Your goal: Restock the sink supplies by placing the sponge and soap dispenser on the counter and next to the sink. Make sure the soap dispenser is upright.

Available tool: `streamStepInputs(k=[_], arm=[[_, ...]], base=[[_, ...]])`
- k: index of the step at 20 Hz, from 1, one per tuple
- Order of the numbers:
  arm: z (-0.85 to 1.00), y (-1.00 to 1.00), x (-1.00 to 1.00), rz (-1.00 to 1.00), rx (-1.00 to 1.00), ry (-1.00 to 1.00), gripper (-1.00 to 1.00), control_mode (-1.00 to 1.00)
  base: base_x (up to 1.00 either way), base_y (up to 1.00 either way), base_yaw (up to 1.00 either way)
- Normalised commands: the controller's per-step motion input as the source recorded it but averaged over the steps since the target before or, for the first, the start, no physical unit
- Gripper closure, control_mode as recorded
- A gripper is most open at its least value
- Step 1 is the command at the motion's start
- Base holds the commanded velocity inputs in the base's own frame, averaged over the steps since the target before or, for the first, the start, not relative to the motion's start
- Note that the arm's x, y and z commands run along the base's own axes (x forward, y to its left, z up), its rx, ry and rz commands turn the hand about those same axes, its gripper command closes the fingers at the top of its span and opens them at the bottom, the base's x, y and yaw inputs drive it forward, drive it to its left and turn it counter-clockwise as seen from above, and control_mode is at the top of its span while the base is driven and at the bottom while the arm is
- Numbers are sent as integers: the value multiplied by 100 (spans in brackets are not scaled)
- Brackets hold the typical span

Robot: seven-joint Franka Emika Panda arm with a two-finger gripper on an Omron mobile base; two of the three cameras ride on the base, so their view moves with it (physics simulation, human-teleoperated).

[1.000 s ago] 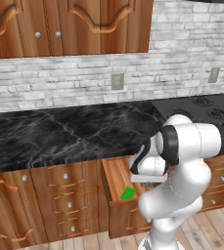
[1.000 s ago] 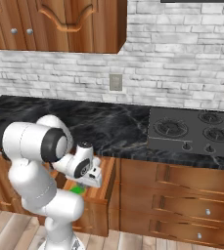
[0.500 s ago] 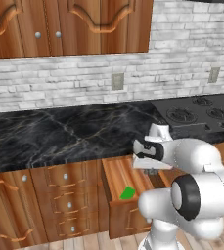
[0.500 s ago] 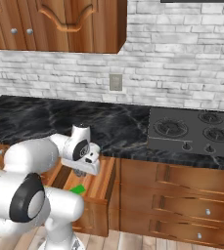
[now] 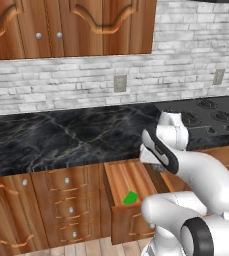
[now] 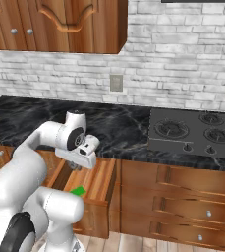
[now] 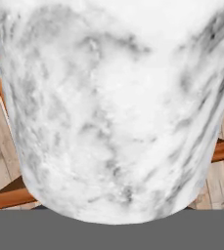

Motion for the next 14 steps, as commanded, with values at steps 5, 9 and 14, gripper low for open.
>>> streamStepInputs(k=[5,9,14], arm=[[17,0,0,-4,0,13,100,-100],[0,1,0,0,-1,0,100,100],[0,0,0,0,0,0,100,100]], base=[[0,0,0],[-7,0,-5],[-41,0,-58]])
